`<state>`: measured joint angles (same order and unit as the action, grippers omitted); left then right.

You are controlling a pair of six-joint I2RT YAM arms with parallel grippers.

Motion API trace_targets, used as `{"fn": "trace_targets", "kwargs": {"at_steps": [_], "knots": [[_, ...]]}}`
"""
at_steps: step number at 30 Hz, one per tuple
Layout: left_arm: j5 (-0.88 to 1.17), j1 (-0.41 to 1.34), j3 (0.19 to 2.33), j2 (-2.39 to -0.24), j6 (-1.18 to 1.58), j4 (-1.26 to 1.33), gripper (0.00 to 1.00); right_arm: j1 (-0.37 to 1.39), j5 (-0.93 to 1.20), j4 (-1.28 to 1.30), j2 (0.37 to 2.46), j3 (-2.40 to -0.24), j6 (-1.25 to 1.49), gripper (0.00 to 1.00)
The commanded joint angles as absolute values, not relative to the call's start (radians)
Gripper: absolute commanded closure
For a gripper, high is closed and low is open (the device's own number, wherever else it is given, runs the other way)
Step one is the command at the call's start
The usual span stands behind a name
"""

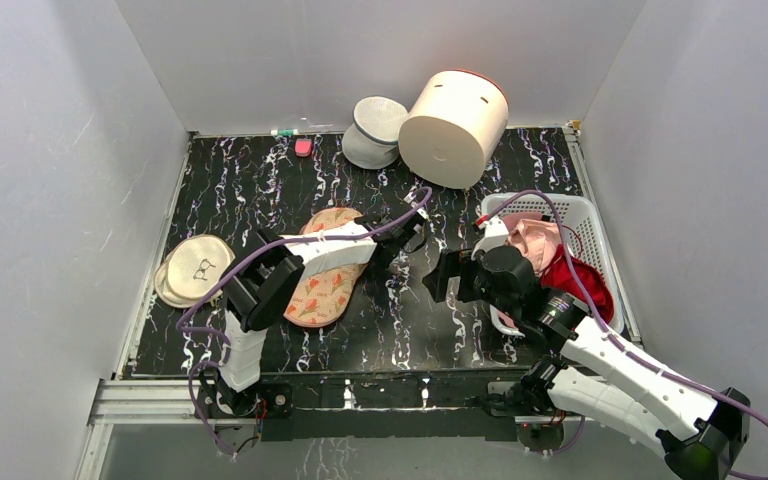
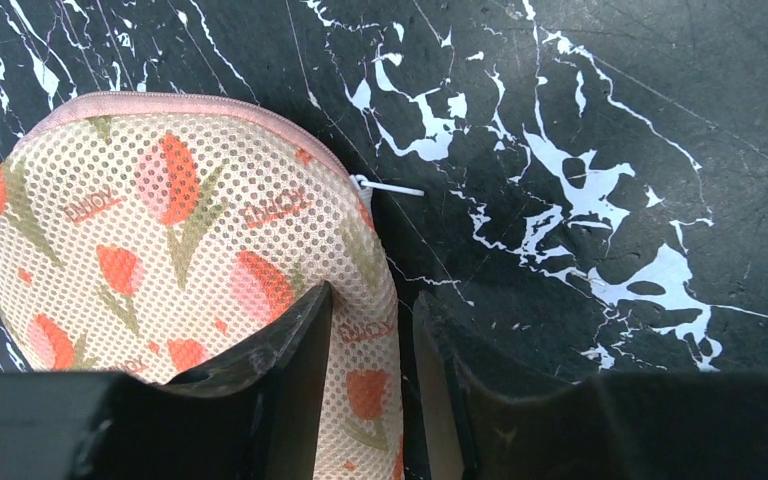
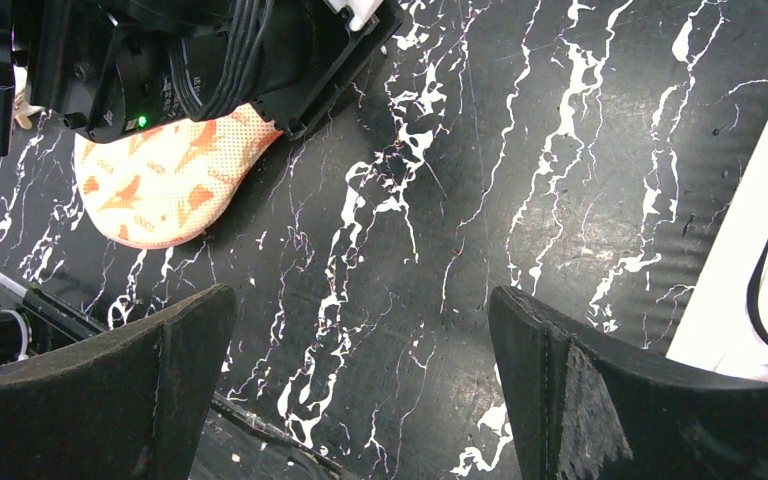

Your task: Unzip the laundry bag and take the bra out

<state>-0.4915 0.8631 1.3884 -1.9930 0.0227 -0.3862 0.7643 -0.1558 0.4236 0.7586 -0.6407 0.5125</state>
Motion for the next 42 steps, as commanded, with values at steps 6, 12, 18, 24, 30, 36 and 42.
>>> {"fn": "trace_targets", "kwargs": {"at_steps": [6,12,18,24,30,36,42], "knots": [[-0.526,0.862,1.378,-2.0,0.007,-0.374,0.88,0.762,-0.156,0.391,0.774,-0.662,0.531,0.02],[-0.466,0.861,1.346,-1.903,0.019,-0.402,1.0,0.761,-0.187,0.4,0.769,-0.661,0.525,0.02],[-0.376,0.86,1.229,-1.727,0.01,-0.364,1.0,0.761,-0.235,0.399,0.786,-0.652,0.529,0.02],[-0.302,0.854,1.082,-1.56,-0.016,-0.258,1.0,0.76,-0.205,0.319,0.784,-0.624,0.53,0.03],[-0.22,0.854,0.956,-1.408,-0.072,-0.126,1.0,0.725,-0.04,0.17,0.929,-0.639,0.455,0.13],[-0.211,0.854,0.939,-1.387,-0.104,-0.116,1.0,0.617,0.322,-0.053,1.144,-0.679,0.395,0.31],[-0.194,0.854,0.928,-1.373,-0.112,-0.099,1.0,0.598,0.494,-0.283,1.279,-0.694,0.314,0.35]]}}
